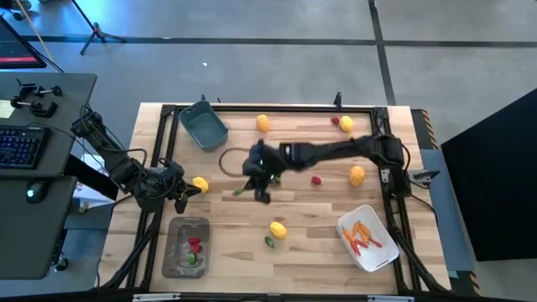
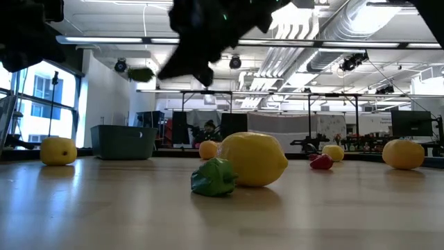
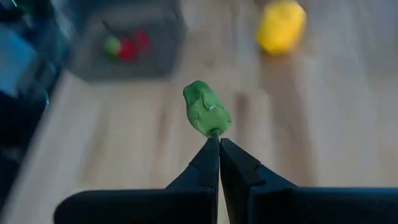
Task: Sort produce into baskets
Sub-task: Put the green chili pepper into the black bin
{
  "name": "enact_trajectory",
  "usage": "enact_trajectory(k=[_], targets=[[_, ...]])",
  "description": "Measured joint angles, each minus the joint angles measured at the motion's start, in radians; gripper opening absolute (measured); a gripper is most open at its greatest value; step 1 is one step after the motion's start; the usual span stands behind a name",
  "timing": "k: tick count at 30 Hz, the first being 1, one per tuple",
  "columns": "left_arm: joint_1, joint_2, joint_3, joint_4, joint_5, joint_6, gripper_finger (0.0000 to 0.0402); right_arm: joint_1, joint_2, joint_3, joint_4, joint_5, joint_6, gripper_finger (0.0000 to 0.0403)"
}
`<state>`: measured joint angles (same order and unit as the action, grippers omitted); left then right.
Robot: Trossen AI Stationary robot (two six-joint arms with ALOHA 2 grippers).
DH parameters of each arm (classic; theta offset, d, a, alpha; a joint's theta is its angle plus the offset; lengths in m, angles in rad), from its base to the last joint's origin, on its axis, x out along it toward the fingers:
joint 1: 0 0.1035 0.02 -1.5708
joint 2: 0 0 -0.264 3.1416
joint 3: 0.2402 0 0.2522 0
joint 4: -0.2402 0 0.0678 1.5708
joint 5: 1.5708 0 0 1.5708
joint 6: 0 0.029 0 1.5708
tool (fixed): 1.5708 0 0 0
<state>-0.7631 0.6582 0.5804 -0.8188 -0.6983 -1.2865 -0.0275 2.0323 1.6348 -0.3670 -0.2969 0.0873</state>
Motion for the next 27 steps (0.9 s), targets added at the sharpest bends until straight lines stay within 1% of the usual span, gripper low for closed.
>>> enact_trajectory(k=[2,7,11,13,16,19,22,27], targets=[[0.000,0.000,0.000,0.000,0.001,0.002,0.0000,0.050,0.000,0.000,0.079,0.045,0.080,0.0000],[0.000,0.000,0.000,0.000,0.002,0.018,0.0000,0.155,0.002,0.000,0.244,0.211,0.236,0.0000],[0.000,0.000,0.000,-0.001,0.002,0.026,0.0000,0.210,0.018,0.000,0.342,0.334,0.308,0.0000],[0.000,0.000,0.000,-0.004,0.003,0.035,0.0000,0.226,0.033,0.017,0.350,0.388,0.327,0.0000],[0.000,0.000,0.000,-0.007,0.002,0.042,0.0000,0.245,0.070,0.077,0.349,0.417,0.334,0.0000],[0.000,0.000,0.000,-0.012,0.001,0.041,0.0000,0.257,0.116,0.154,0.348,0.421,0.334,0.0000],[0.000,0.000,0.000,-0.017,-0.004,0.042,0.0000,0.265,0.170,0.237,0.309,0.427,0.335,0.0000],[0.000,0.000,0.000,-0.024,-0.028,0.042,0.0000,0.281,0.269,0.380,0.274,0.404,0.339,0.0000]])
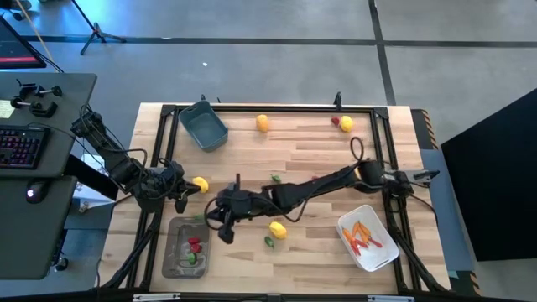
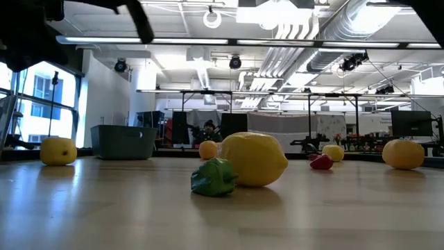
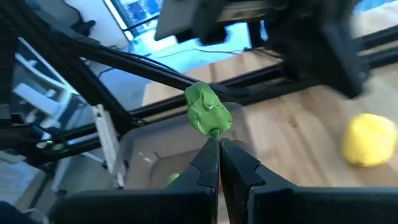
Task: Sort produce into baskets
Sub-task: Put the green chili pepper into the black bin
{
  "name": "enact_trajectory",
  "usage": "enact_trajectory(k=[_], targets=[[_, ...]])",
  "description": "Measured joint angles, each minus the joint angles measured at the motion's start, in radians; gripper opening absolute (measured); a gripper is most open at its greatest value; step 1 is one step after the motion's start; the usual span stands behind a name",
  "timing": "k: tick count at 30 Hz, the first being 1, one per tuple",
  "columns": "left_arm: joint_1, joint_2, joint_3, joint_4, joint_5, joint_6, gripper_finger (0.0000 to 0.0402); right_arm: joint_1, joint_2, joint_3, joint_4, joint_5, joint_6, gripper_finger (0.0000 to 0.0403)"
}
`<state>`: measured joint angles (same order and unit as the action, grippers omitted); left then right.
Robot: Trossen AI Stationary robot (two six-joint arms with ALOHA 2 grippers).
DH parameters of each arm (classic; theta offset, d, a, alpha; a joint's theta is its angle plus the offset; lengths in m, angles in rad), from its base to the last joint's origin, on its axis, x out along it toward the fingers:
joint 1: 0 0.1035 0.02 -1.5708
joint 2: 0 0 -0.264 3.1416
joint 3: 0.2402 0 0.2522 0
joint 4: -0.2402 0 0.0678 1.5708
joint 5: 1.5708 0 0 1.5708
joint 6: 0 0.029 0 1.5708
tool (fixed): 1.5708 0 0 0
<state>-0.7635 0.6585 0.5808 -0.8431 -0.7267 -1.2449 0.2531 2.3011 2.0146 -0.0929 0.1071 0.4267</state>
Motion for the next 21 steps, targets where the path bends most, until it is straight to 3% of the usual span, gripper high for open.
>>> enact_trajectory(k=[13,21], targets=[[0.000,0.000,0.000,-0.006,-0.013,0.000,0.0000,0.019,0.281,0.333,-0.092,-0.117,0.101,0.0000],[0.000,0.000,0.000,-0.007,-0.013,0.000,0.0000,0.015,0.300,0.306,-0.096,-0.167,0.188,0.0001]])
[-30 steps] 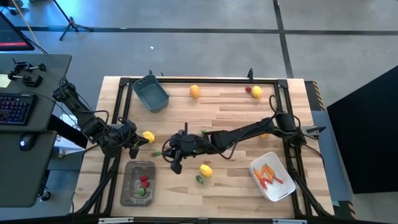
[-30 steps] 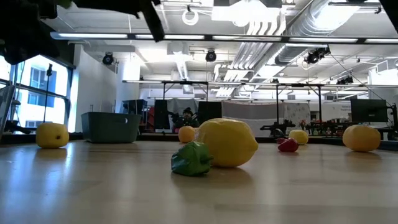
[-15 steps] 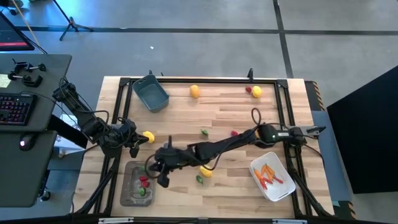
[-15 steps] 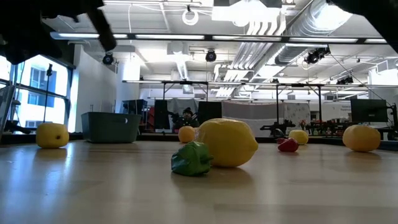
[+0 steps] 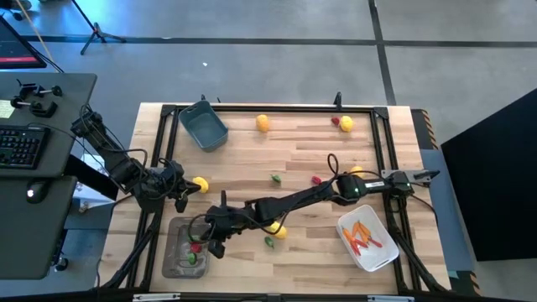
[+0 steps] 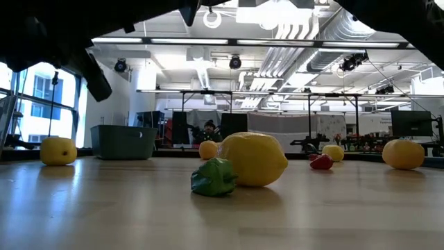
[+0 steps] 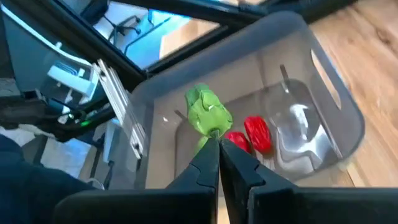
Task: Sort produce into baskets
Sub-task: Put the green chili pepper into the black bin, then put the red chili pepper into the black bin
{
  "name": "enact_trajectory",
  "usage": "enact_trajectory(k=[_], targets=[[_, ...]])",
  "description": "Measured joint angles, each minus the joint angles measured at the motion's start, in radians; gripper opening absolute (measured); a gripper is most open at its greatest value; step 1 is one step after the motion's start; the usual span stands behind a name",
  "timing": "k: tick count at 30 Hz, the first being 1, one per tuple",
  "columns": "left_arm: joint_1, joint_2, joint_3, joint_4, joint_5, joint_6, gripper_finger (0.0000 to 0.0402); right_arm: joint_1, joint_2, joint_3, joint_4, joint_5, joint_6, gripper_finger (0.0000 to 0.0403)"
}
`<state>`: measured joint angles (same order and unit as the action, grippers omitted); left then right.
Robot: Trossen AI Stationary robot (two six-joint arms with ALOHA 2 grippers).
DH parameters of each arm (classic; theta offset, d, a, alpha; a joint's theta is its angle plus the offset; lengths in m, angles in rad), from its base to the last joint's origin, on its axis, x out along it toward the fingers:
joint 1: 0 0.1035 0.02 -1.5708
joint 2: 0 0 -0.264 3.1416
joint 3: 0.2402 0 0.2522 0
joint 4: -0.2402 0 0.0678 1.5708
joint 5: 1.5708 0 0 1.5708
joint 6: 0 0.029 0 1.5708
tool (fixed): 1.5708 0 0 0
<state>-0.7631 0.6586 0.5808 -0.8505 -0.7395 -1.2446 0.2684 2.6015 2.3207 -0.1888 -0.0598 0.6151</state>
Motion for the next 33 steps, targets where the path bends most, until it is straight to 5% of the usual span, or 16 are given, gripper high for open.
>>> enact_trajectory(k=[17,23,33], targets=[[0.000,0.000,0.000,-0.020,0.001,0.000,0.0000,-0.049,-0.057,0.022,-0.081,-0.103,-0.075,0.0154],[0.000,0.000,0.000,-0.019,0.025,0.028,0.0000,-0.129,-0.216,0.022,-0.437,-0.103,-0.183,0.0158],[0.000,0.001,0.000,-0.021,0.028,0.045,0.0000,-0.260,-0.343,0.022,-1.342,-0.056,-0.367,0.0158]])
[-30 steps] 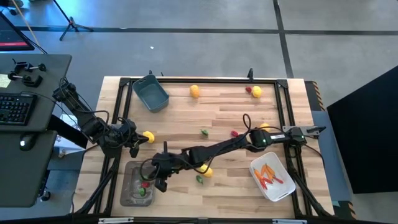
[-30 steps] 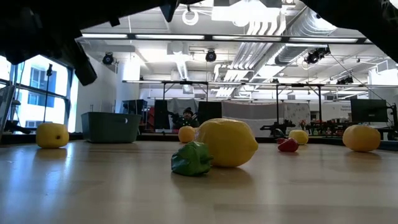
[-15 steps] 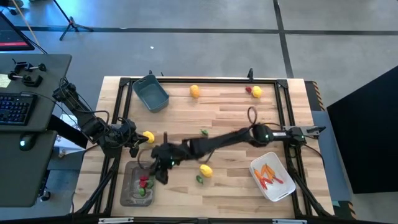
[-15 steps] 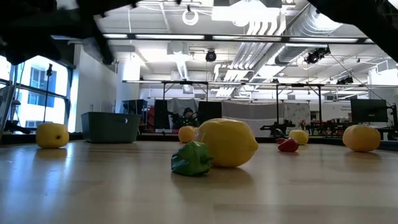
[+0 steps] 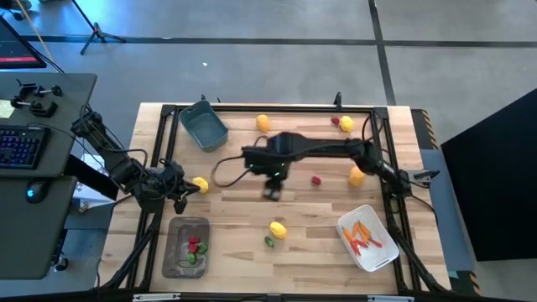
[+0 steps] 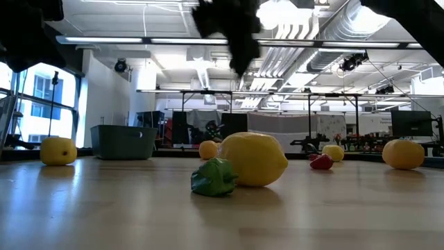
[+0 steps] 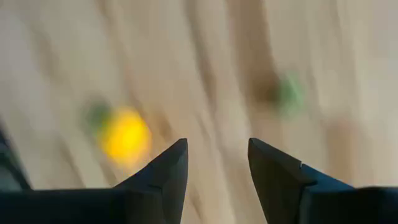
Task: Sort produce into baskets
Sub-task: Put the red chili pepper into the black bin
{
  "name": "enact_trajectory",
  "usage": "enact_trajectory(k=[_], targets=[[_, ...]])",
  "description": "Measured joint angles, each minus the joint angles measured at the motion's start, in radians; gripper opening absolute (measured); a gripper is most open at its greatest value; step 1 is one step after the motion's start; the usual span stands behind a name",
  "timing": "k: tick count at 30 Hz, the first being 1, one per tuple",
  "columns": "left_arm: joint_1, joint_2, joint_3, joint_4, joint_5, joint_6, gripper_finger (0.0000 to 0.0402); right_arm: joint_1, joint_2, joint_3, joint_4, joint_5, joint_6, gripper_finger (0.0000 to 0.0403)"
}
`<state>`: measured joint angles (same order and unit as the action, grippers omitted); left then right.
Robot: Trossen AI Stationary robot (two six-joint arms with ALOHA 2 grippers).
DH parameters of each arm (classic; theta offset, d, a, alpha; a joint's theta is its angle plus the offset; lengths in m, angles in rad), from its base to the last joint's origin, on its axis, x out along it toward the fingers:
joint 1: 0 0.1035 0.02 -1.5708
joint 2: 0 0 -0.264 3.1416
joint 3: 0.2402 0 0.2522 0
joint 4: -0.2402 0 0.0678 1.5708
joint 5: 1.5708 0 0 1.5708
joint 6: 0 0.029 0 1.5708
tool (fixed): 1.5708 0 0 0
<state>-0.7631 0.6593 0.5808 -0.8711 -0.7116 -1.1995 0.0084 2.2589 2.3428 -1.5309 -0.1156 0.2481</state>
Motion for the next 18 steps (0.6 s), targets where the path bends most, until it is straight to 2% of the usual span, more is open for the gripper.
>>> enact_trajectory(k=[1,5,7,9,18], targets=[[0.000,0.000,0.000,0.000,0.000,0.000,0.0000,-0.012,0.000,-0.004,-0.064,0.015,-0.019,0.0158],[0.000,0.000,0.000,-0.001,0.000,0.000,0.0000,-0.063,-0.048,-0.124,-0.019,-0.021,-0.016,0.0158],[0.000,-0.002,0.000,0.002,0.004,0.000,0.0000,-0.089,-0.081,-0.200,-0.036,0.015,-0.004,0.0160],[0.000,-0.002,0.000,0.003,0.008,0.000,0.0000,-0.117,-0.116,-0.316,-0.032,0.052,-0.006,0.0165],[0.000,0.000,0.000,0.001,0.029,-0.002,0.0000,-0.175,-0.241,-0.790,0.174,0.037,0.066,0.0205]])
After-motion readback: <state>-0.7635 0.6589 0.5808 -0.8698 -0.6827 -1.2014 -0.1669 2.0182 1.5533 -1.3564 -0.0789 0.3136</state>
